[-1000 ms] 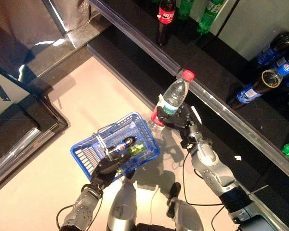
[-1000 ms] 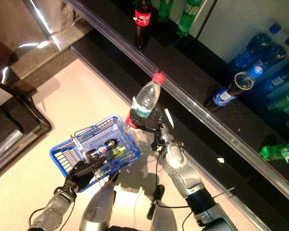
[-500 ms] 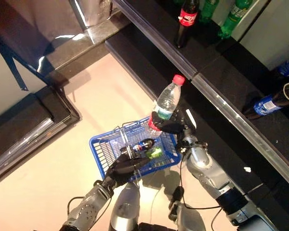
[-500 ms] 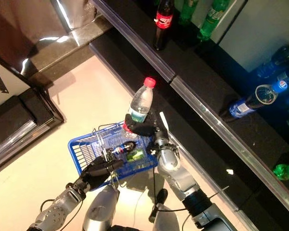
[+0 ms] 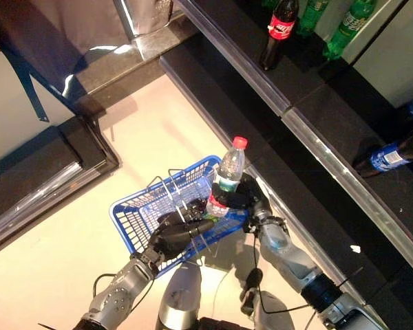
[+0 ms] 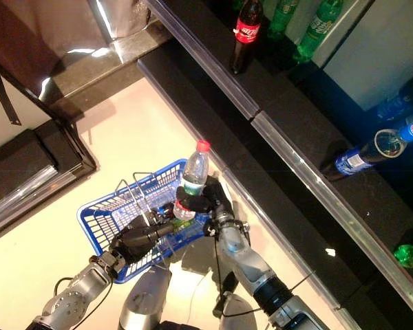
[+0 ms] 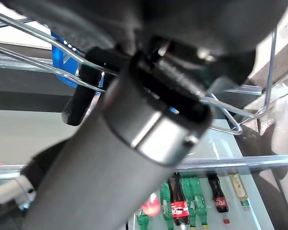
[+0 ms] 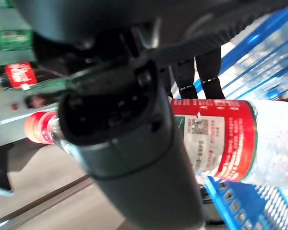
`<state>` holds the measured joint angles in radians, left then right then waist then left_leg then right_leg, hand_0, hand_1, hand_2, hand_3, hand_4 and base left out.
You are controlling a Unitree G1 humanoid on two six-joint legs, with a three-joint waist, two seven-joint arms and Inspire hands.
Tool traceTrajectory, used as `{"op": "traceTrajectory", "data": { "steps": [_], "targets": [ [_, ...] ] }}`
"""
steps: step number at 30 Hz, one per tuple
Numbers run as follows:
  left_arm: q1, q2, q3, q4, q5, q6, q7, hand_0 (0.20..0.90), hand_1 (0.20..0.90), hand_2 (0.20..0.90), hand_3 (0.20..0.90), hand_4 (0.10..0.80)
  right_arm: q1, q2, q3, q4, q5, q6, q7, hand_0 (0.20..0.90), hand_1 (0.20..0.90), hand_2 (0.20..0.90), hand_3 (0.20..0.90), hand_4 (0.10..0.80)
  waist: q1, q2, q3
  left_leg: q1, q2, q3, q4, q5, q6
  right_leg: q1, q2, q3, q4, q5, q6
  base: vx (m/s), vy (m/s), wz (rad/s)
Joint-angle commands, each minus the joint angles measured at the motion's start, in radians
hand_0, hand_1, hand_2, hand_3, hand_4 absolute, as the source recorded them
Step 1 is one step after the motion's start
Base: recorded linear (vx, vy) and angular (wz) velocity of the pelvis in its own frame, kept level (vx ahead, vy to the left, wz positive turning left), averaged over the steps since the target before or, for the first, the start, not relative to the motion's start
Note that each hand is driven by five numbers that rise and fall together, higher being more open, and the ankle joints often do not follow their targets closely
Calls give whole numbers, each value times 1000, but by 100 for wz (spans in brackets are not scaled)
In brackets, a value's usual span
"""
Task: Pick up the drink and place into the basket.
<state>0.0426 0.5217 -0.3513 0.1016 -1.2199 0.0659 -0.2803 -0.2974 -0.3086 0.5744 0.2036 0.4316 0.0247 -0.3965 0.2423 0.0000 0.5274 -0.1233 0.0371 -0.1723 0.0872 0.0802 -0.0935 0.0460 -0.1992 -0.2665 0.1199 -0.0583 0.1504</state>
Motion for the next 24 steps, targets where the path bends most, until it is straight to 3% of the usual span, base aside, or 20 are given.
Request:
{"op": "traceTrajectory", "data": {
  "steps": [1,13,24],
  "targets": [
    [-66,-96,-59,-420,-89,-122,-315,300,300,300,200,100,-53,52,34,-67,-53,-148,-2,300,300,300,200,100,0,61,-197,7,-12,-62,-14,11,34,-43,20,7,148,-36,-87,0,0,0],
    [-100,-99,-80,-447,-105,-73,-397,300,300,300,200,100,-104,129,33,98,-21,-121,-7,300,300,300,200,100,25,85,-174,-4,-35,-90,-13,16,38,-55,3,-13,159,-33,-90,0,13,3],
    [-185,-97,-162,-453,-60,-34,-485,300,300,300,200,100,-166,187,50,232,200,-100,68,300,300,300,200,100,32,98,-144,-16,-44,-102,-14,22,46,-78,-7,-21,178,-27,-86,1,8,6]
  ]
}}
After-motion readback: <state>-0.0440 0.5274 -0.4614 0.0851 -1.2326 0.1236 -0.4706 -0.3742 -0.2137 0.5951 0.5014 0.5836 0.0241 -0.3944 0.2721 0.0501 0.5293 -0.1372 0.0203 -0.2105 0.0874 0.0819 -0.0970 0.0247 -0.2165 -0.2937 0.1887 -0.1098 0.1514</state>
